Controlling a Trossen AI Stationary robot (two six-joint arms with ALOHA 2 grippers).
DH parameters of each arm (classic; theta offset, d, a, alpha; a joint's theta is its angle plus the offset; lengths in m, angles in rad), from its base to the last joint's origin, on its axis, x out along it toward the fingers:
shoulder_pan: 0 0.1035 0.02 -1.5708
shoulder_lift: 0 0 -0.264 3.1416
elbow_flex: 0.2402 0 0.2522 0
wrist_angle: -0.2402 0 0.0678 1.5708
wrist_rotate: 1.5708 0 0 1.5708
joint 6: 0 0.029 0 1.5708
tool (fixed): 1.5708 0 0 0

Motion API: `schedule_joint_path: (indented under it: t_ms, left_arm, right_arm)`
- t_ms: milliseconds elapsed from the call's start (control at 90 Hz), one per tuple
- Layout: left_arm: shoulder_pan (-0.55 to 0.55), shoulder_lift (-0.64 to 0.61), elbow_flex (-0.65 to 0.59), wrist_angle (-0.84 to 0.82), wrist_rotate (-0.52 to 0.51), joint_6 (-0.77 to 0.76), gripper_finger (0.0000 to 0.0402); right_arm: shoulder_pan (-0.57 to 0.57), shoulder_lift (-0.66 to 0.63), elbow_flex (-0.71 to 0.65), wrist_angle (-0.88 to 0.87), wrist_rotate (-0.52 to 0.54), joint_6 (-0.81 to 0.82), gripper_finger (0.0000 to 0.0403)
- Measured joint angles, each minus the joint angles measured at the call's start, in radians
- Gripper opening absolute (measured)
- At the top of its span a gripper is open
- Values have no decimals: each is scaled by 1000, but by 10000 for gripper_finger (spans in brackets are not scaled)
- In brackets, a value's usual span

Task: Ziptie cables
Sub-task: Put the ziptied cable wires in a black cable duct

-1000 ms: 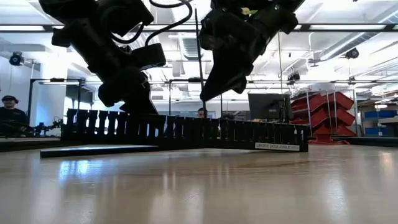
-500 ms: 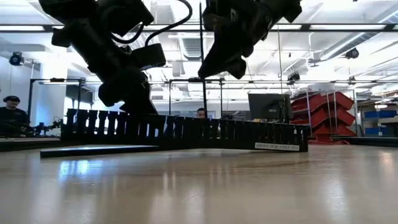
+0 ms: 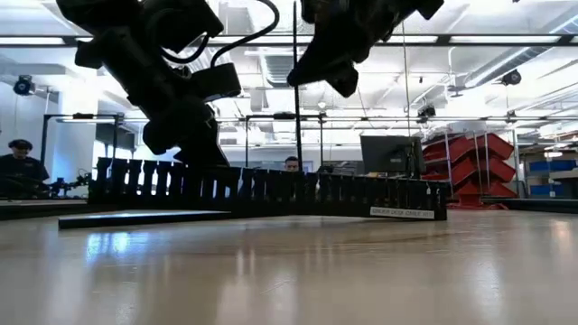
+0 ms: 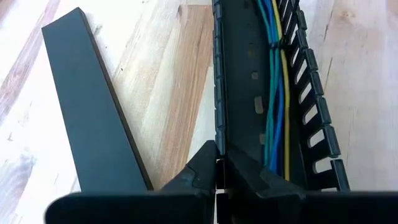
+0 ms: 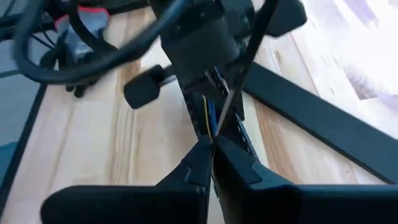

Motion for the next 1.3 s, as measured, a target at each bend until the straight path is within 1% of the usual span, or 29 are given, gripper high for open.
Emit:
schedule_joint_path:
  t_ms: [389,567,700,800,889,1033,1300]
  left_arm:
    - [0,0,0,0,0,0,6]
    - [0,0,0,19,-1,2,7]
    - [0,0,0,67,-1,26,7]
    - [-1,0,0,79,0,34,7]
    - [-1,0,0,75,1,39,7]
    - [-1,0,0,77,0,45,7]
    - [0,0,0,115,0,55,7]
  right_arm:
    - [0,1,0,-30,0,16,0]
    - [0,73,0,-29,5,152,0]
    - [-3,148,0,-32,71,275,0]
    - [-17,186,0,-32,82,335,0]
    - [-31,202,0,-33,89,354,0]
    - [-48,205,0,-47,131,386,0]
    - [-50,205,0,-38,134,404,0]
